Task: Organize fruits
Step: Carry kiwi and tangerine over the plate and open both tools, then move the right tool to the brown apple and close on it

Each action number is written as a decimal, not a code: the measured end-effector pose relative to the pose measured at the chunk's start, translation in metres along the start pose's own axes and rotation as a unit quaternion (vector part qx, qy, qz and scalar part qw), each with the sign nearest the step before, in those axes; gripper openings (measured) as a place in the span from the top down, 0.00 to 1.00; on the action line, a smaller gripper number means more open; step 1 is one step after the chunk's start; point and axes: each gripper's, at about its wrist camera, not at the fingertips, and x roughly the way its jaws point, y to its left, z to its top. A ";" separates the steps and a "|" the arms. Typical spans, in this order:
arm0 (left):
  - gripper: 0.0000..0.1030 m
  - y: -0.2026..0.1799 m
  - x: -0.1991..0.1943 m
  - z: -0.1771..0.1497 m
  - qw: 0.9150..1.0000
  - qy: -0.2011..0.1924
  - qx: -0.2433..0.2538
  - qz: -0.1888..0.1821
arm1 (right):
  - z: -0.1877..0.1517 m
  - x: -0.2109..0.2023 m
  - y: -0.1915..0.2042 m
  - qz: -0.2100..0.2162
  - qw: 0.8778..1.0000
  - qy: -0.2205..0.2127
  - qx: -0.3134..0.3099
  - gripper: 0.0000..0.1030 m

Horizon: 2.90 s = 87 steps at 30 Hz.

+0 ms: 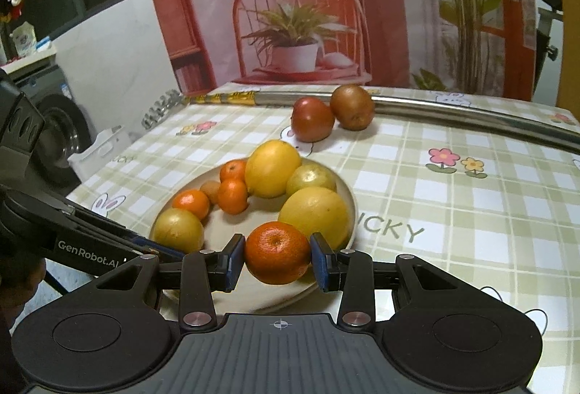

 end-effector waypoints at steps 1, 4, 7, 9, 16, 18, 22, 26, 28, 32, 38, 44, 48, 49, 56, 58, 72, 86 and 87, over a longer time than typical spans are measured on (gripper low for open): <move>0.73 0.001 0.001 0.000 1.000 0.002 -0.001 0.001 | 0.000 0.001 0.000 0.001 1.000 0.002 0.000 0.65; 0.73 0.001 0.002 -0.001 1.000 0.004 -0.001 0.002 | -0.001 0.004 -0.001 0.002 1.000 0.008 0.000 0.65; 0.73 0.002 0.001 -0.002 1.000 0.004 -0.004 0.000 | -0.003 0.006 -0.001 0.001 1.000 0.014 0.002 0.65; 0.73 0.003 0.001 -0.002 1.000 0.003 -0.008 -0.001 | -0.004 0.008 -0.002 0.000 1.000 0.017 0.002 0.65; 0.73 0.004 0.000 -0.002 1.000 0.003 -0.018 -0.005 | -0.006 0.012 -0.002 0.002 1.000 0.026 0.001 0.65; 0.73 0.004 0.000 -0.002 1.000 0.003 -0.018 -0.004 | -0.006 0.012 -0.002 0.003 1.000 0.027 0.001 0.65; 0.73 0.005 0.000 -0.002 1.000 0.002 -0.022 -0.005 | -0.006 0.014 -0.002 0.005 1.000 0.030 0.000 0.65; 0.73 0.007 0.001 -0.002 1.000 0.005 -0.028 -0.004 | -0.006 0.015 0.001 0.005 0.999 0.033 -0.005 0.65; 0.73 0.007 0.001 -0.002 0.999 0.005 -0.032 -0.005 | -0.006 0.015 0.001 0.005 0.999 0.034 -0.005 0.65; 0.73 0.008 0.001 -0.002 0.999 0.005 -0.032 -0.005 | -0.006 0.016 0.002 0.005 0.999 0.035 -0.006 0.65; 0.73 0.008 0.001 -0.002 0.999 0.005 -0.032 -0.005 | -0.006 0.015 0.003 0.003 0.999 0.032 -0.008 0.64; 0.73 0.007 0.001 -0.002 1.000 0.004 -0.031 -0.004 | -0.005 0.007 0.002 -0.004 1.000 0.013 -0.010 0.62; 0.72 0.005 -0.001 -0.003 1.000 0.000 -0.023 -0.002 | -0.003 0.000 0.000 -0.011 1.000 -0.009 -0.006 0.61; 0.72 0.003 -0.002 -0.002 1.000 -0.002 -0.019 -0.001 | -0.003 -0.002 -0.001 -0.013 1.000 -0.015 -0.004 0.60; 0.72 -0.005 -0.011 -0.002 1.000 -0.021 0.009 0.009 | -0.001 -0.008 -0.008 -0.023 0.999 -0.036 0.012 0.59; 0.72 -0.007 -0.014 -0.002 0.999 -0.028 0.015 0.012 | -0.001 -0.009 -0.010 -0.026 0.999 -0.038 0.017 0.59; 0.62 -0.018 -0.035 -0.001 0.996 -0.073 0.047 0.034 | -0.002 -0.011 -0.019 -0.034 0.997 -0.046 0.043 0.54; 0.55 -0.009 -0.047 0.002 0.992 -0.107 0.033 0.050 | -0.001 -0.012 -0.028 -0.035 0.996 -0.052 0.063 0.54; 0.55 -0.007 -0.048 0.003 0.992 -0.110 0.030 0.051 | 0.000 -0.012 -0.030 -0.036 0.996 -0.053 0.064 0.54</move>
